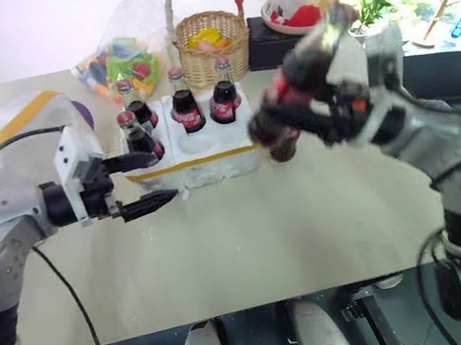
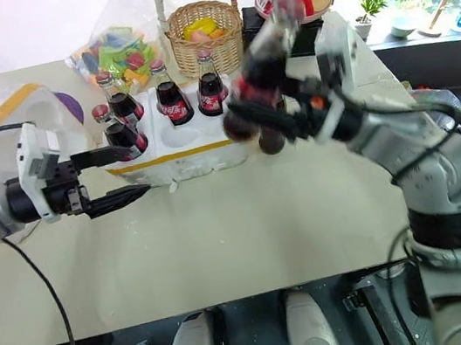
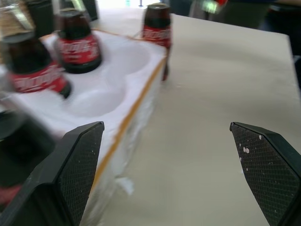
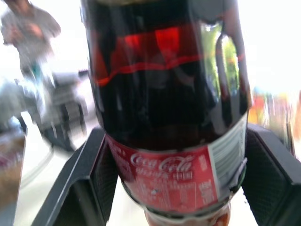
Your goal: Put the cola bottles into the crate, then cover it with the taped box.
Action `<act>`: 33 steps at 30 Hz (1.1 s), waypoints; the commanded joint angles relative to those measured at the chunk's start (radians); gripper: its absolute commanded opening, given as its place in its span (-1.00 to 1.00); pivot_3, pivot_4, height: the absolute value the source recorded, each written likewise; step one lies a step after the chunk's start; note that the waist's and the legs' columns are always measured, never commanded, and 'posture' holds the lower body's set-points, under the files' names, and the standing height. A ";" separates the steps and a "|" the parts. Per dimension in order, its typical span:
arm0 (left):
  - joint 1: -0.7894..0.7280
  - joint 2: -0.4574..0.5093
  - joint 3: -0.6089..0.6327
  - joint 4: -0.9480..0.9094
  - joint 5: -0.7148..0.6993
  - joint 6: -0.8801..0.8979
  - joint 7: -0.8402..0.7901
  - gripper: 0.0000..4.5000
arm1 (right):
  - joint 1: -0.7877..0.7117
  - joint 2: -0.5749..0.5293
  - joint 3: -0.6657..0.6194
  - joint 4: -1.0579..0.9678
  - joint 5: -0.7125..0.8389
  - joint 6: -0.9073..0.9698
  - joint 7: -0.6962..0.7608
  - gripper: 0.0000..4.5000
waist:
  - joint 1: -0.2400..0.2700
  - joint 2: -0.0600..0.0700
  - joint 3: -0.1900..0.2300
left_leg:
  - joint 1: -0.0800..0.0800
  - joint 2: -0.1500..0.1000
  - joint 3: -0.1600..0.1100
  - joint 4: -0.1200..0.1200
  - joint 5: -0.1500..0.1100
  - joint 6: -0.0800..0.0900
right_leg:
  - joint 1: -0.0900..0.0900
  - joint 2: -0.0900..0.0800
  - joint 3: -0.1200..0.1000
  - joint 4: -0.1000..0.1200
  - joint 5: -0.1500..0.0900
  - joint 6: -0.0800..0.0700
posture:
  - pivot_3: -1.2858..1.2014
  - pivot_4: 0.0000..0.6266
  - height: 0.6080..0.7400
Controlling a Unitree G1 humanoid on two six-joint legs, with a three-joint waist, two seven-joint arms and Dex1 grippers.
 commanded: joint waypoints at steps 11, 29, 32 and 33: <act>0.046 -0.012 0.094 -0.093 -0.035 -0.012 0.082 1.00 | -0.316 0.211 0.344 0.516 -0.445 -0.280 0.148 0.27 | 0.003 0.000 0.000 | -0.008 0.000 0.000 0.000 0.000 0.000 | -0.006 -0.001 -0.001 0.000 0.000 0.001 | 0.03 -0.52 1.00; -0.027 -0.017 0.032 -0.061 -0.046 -0.019 0.103 1.00 | -0.150 0.227 0.319 0.377 -0.581 -0.243 0.142 0.98 | 0.005 0.000 0.000 | -0.007 0.000 0.000 0.000 0.000 0.000 | -0.005 -0.001 -0.001 0.001 0.000 0.001 | 0.03 -0.52 1.00; -0.048 -0.026 0.012 -0.045 -0.038 -0.026 0.097 1.00 | -0.054 0.150 0.245 0.159 -0.509 -0.122 0.134 0.98 | 0.009 0.000 0.000 | -0.007 0.000 0.000 0.000 0.000 -0.001 | -0.005 -0.001 -0.001 0.001 0.000 0.001 | 0.03 -0.52 1.00; -0.051 -0.028 0.005 -0.039 -0.036 -0.029 0.092 1.00 | -0.001 0.109 0.217 0.076 -0.479 -0.082 0.141 0.98 | 0.009 0.000 0.000 | -0.007 0.000 0.000 0.000 0.000 -0.001 | -0.005 -0.001 -0.001 0.001 0.000 0.001 | 0.03 -0.52 1.00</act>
